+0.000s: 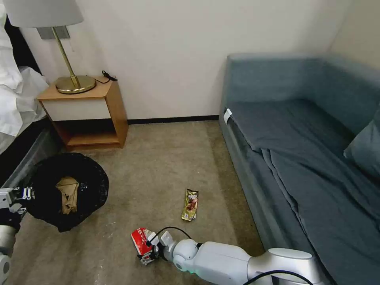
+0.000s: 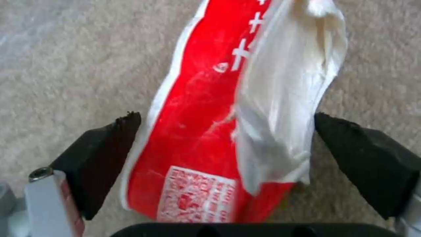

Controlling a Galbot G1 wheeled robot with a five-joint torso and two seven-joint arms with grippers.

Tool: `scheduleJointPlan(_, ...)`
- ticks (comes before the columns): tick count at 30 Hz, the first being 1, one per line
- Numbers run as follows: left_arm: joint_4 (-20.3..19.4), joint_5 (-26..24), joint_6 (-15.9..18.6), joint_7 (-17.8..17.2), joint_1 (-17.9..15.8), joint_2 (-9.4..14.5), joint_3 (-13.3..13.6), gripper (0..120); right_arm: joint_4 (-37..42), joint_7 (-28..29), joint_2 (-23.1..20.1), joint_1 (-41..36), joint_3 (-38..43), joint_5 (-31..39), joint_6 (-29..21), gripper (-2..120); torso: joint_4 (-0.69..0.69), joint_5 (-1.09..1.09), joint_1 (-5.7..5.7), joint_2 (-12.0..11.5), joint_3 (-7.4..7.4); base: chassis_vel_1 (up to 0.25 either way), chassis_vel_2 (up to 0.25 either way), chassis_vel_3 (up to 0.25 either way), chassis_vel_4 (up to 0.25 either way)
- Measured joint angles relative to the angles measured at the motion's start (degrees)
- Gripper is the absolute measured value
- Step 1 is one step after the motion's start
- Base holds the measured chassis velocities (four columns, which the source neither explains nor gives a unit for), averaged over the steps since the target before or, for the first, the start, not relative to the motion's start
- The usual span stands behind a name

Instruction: Pick up the trash bin, then pick up the garbage on the floor and place it into the trash bin.

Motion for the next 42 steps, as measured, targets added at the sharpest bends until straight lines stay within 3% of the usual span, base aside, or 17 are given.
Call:
scheduleJointPlan(7,0.2,0.1,-0.1,0.1,0.4,-0.1,-0.3,6,-3.4,-3.5,0.8,0.0,0.3,-0.9,1.6,98,0.01,0.04,0.00,0.0,-0.01,0.000,0.000,0.000,0.000)
scheduleJointPlan(16,0.6,0.5,0.0,0.1,-0.7,-0.6,0.2,6,-5.0,-4.9,1.3,0.2,0.5,-0.8,1.9,70,-0.05,-0.02,-0.01,0.0,-0.01,0.000,0.000,0.000,0.000)
scheduleJointPlan(20,0.6,0.5,0.0,0.1,-0.7,-0.5,0.0,6,-5.4,-5.1,1.3,0.2,0.4,-0.9,2.1,64,-0.05,-0.01,-0.01,0.0,-0.01,0.000,0.000,0.000,0.000)
scheduleJointPlan(22,0.9,0.3,0.0,0.1,-0.6,-0.2,-0.1,6,-5.3,-5.1,1.2,0.1,0.4,-1.0,2.1,54,-0.02,0.01,0.00,0.0,-0.01,0.000,0.000,0.000,0.000)
scheduleJointPlan(30,0.5,0.0,0.6,0.1,-1.3,0.1,-0.2,6,-5.1,-5.1,1.0,-0.1,0.4,-1.1,2.1,39,-0.03,0.00,-0.01,0.0,-0.01,0.000,0.000,0.000,0.000)
scheduleJointPlan(33,0.4,0.0,0.6,0.1,-1.4,0.1,-0.2,6,-4.5,-5.1,0.9,-0.3,0.5,-1.5,2.1,32,0.03,0.03,0.00,0.0,0.00,0.000,0.000,0.000,0.000)
scheduleJointPlan(34,0.7,0.0,0.6,0.0,-1.2,0.3,-0.2,6,-2.6,-4.8,-0.1,-0.2,1.1,-1.7,1.6,24,0.10,0.04,0.00,0.0,0.02,0.000,0.000,0.000,0.000)
scheduleJointPlan(36,1.0,0.0,0.5,0.0,-1.2,0.3,-0.1,6,-1.8,-4.6,-0.5,-0.2,1.3,-1.7,1.4,22,0.10,0.04,0.00,0.0,0.02,0.000,0.000,0.000,0.000)
scheduleJointPlan(38,2.5,0.2,0.0,0.0,-1.6,0.0,0.7,6,2.6,-3.4,-2.9,0.3,2.3,-1.7,0.3,8,0.06,0.00,0.00,0.0,0.03,0.000,0.000,0.000,0.000)
scheduleJointPlan(42,3.3,0.5,-0.3,0.0,-2.0,-0.1,1.6,6,6.8,-2.4,-5.2,1.2,3.1,-1.5,-0.5,0,0.02,0.00,0.01,0.0,0.02,0.000,0.000,0.000,0.000)
